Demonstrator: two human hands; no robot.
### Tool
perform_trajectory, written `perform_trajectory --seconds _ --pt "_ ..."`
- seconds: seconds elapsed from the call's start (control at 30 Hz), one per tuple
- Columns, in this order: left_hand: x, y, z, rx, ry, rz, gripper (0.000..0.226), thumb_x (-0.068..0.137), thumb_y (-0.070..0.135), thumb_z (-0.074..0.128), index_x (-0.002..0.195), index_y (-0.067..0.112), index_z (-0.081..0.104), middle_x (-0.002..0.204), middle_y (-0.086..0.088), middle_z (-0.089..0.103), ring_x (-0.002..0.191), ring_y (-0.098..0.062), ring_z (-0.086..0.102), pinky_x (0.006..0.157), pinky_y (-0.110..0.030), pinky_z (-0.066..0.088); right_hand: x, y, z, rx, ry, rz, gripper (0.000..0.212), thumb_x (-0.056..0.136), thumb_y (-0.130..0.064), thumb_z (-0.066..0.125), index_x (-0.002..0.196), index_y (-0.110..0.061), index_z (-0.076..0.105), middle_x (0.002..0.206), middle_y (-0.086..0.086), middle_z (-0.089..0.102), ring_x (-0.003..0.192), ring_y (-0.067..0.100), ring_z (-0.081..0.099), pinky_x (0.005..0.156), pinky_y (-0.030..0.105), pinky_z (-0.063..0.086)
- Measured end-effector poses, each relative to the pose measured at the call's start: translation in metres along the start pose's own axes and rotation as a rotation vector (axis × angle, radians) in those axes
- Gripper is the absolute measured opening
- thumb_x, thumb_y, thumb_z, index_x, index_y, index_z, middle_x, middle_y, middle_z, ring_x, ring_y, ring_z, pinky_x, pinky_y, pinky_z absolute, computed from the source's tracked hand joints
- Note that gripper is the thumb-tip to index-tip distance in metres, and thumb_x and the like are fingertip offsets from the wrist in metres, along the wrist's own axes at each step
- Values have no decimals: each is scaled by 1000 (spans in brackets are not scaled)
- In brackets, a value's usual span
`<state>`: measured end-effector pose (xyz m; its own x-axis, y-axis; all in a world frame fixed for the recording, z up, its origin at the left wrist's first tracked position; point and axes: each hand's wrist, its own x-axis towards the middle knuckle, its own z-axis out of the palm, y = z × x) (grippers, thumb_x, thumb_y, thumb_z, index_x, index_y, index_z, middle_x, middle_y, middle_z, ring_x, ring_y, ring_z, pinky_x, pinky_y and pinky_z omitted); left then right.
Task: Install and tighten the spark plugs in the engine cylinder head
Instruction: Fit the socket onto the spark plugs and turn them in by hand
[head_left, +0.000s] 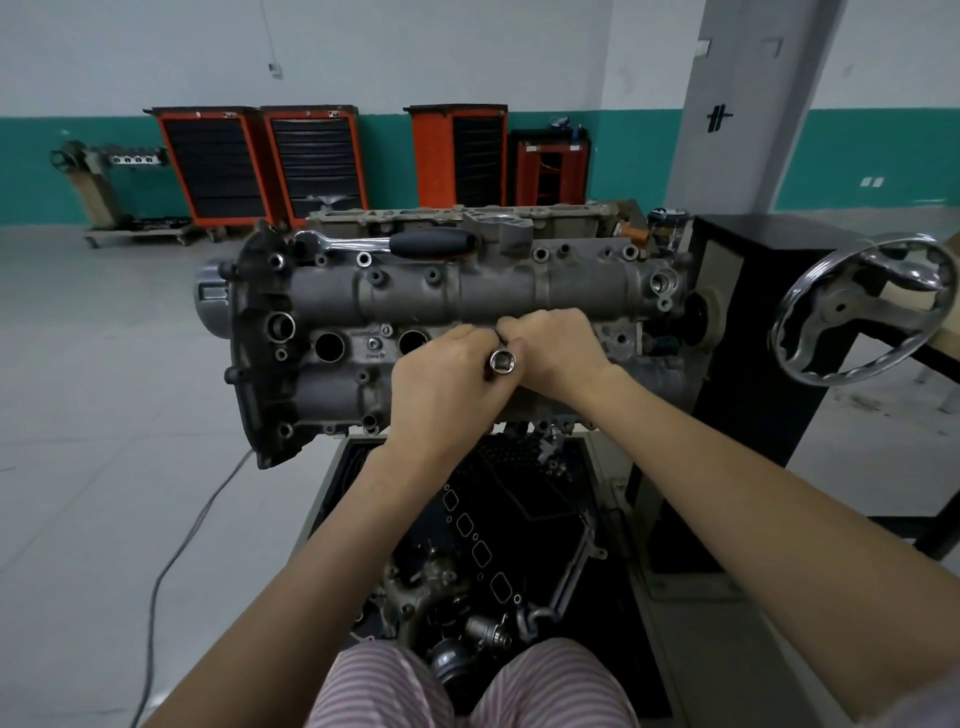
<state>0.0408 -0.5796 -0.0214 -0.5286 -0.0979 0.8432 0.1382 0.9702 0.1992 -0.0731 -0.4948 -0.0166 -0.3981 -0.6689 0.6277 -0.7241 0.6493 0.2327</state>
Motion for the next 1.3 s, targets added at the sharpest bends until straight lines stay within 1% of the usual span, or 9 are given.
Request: perform_trajectory --seconds 0.13,0.23,0.37,0.53,0.7,0.87,0.97,1.07,1.3 --pt "1 1 0 13 -10 0 36 81 28 61 57 20 36 54 -3 51 48 -23 49 47 -22 18 -9 -1 4 116 189 -9 21 64 -21 52 52 -5 54 40 7 53 32 26 50 42 17 26" --pt "-2 3 2 3 -41 -36 31 84 24 63 60 13 46 62 -5 52 56 -25 50 49 -25 21 -10 0 7 137 176 -3 26 69 -24 44 55 -6 55 44 7 55 36 26 53 39 18 28" --pt "-3 6 2 10 -101 -126 29 88 28 57 73 16 35 74 5 38 65 -14 35 48 -27 13 -12 2 11 148 132 -10 15 70 -14 66 63 -3 58 53 12 60 45 32 57 41 26 32" --pt "0 7 1 34 -205 -177 29 87 39 52 78 19 32 80 8 36 69 -13 32 50 -30 17 -9 5 11 86 -50 35 19 84 -23 50 84 -6 59 80 12 67 75 34 62 54 32 29" --pt "5 11 5 232 -241 -309 48 89 55 43 63 16 55 53 4 38 61 -20 43 44 -23 15 -14 -2 5 181 130 -12 24 70 -15 48 50 -6 55 43 10 56 35 27 53 40 20 31" --pt "8 15 3 301 -208 -273 40 92 42 41 61 17 45 59 2 37 63 -20 37 46 -30 16 -14 -1 5 186 136 21 33 71 -24 36 50 -7 55 45 12 57 37 30 53 45 22 27" --pt "11 13 1 233 -237 -221 38 91 36 46 60 19 32 67 4 38 64 -18 37 45 -27 16 -10 2 7 155 -17 102 12 80 -21 49 73 -11 47 66 12 64 60 37 58 49 29 24" --pt "12 9 0 167 -286 -195 35 89 35 47 63 21 27 66 6 32 67 -17 37 46 -26 18 -11 1 8 146 10 78 15 77 -18 57 84 -6 52 66 12 64 58 36 58 48 30 24" --pt "6 -2 14 111 -241 -252 41 81 60 42 68 21 38 72 6 42 71 -22 45 54 -29 26 -14 -3 3 186 139 3 24 53 -3 78 53 -3 55 40 11 53 31 28 49 37 22 32"
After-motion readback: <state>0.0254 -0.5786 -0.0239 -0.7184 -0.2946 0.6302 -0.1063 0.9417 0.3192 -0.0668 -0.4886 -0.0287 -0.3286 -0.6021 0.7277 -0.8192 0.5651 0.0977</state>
